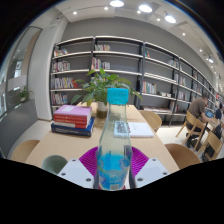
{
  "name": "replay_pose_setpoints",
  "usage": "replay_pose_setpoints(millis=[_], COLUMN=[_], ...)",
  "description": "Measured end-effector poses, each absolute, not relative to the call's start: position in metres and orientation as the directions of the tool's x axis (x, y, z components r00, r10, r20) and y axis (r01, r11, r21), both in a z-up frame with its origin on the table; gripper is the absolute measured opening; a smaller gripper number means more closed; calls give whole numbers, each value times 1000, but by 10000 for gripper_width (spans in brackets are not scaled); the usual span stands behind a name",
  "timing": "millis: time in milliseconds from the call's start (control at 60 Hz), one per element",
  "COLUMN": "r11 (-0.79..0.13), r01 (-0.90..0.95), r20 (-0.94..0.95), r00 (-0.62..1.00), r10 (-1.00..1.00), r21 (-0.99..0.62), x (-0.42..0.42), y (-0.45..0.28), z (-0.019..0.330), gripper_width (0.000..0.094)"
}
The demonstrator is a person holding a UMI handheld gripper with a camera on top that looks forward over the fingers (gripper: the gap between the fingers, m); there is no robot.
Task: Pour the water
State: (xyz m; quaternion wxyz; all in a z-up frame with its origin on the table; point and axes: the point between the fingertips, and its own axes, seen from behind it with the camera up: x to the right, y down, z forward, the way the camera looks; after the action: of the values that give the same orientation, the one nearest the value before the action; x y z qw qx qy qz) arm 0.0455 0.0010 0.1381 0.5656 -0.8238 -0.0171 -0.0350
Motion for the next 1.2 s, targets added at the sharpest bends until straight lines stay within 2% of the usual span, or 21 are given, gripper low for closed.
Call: replay_pose_setpoints(millis=[217, 250, 367, 517, 733, 933, 1067, 1200], r11=[-388, -343, -327, -300, -476, -612, -652, -638], r01=[73, 71, 18, 3, 45, 62, 52, 21], r20=[90, 90, 49, 36, 102, 116, 94, 41], r00=[996, 995, 995, 994, 990, 992, 995, 999], r10=[-25, -39, -84, -104, -94, -49, -29, -16], r21=[-919, -937, -945, -954, -878, -789, -757, -769], x=[48, 50, 56, 57, 59, 32, -2, -40], y=[7, 6, 2, -2, -39, -109, -162, -191], z=[88, 94, 91, 93, 56, 19, 24, 59], gripper_width=[423, 425, 425, 528, 729, 733, 736, 737])
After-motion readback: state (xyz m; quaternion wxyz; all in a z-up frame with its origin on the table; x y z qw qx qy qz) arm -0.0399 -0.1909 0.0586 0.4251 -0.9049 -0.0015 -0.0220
